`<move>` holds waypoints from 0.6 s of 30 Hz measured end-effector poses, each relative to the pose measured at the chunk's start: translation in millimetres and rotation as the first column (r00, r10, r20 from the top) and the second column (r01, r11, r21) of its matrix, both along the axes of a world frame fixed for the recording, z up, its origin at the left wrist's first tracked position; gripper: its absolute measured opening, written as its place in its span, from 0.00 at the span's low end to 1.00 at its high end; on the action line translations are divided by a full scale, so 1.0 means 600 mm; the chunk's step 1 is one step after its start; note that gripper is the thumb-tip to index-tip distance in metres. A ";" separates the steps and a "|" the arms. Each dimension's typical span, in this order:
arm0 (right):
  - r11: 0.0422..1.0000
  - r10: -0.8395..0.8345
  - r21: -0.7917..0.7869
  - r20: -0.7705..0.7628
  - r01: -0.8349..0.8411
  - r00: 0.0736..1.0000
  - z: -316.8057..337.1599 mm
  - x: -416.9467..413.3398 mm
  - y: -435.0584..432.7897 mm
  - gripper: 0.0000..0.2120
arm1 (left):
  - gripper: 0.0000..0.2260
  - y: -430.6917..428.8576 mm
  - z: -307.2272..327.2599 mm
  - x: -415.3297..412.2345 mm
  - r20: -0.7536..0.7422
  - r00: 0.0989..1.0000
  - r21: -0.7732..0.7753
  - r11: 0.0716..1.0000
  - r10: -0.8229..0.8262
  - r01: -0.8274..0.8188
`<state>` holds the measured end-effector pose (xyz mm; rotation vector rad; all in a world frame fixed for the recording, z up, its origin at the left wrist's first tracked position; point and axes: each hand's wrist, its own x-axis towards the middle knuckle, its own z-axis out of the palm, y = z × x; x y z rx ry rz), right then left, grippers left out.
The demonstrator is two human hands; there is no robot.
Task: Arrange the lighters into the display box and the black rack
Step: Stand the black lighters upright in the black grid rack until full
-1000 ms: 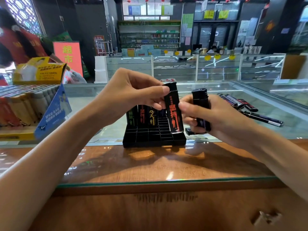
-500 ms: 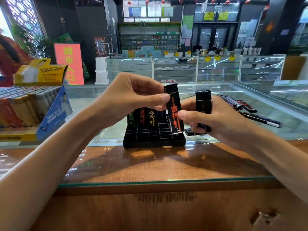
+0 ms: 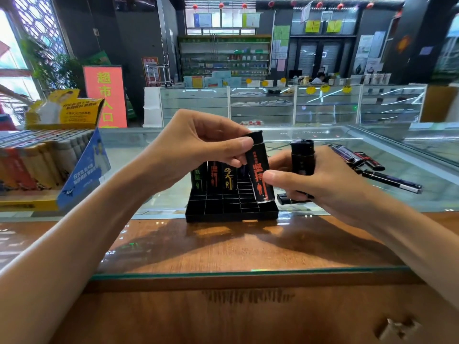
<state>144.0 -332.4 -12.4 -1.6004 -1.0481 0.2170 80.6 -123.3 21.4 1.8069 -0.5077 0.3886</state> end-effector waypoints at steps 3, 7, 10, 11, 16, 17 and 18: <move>0.998 -0.044 0.053 -0.055 0.046 0.998 0.005 0.002 -0.001 0.15 | 0.08 0.009 0.008 -0.004 0.054 0.994 0.005 0.995 0.098 -0.098; 0.986 -0.088 0.129 -0.165 0.110 0.982 0.015 0.023 -0.015 0.16 | 0.08 0.030 0.019 -0.011 0.174 0.937 0.076 0.945 0.303 -0.319; 0.982 -0.116 0.121 -0.200 0.142 0.973 0.016 0.036 -0.023 0.18 | 0.07 0.038 0.020 -0.013 0.211 0.907 0.165 0.902 0.364 -0.400; 0.983 -0.122 0.115 -0.198 0.147 0.973 0.015 0.038 -0.024 0.18 | 0.08 0.039 0.019 -0.014 0.212 0.906 0.183 0.896 0.367 -0.406; 0.988 -0.106 0.090 -0.190 0.124 0.976 0.014 0.038 -0.026 0.16 | 0.10 0.044 0.020 -0.015 0.193 0.919 0.201 0.902 0.345 -0.381; 0.989 -0.102 0.083 -0.186 0.119 0.977 0.013 0.036 -0.026 0.15 | 0.10 0.044 0.021 -0.016 0.180 0.926 0.178 0.915 0.331 -0.362; 0.991 -0.100 0.074 -0.182 0.115 0.978 0.013 0.034 -0.026 0.14 | 0.10 0.043 0.022 -0.017 0.163 0.937 0.152 0.930 0.310 -0.334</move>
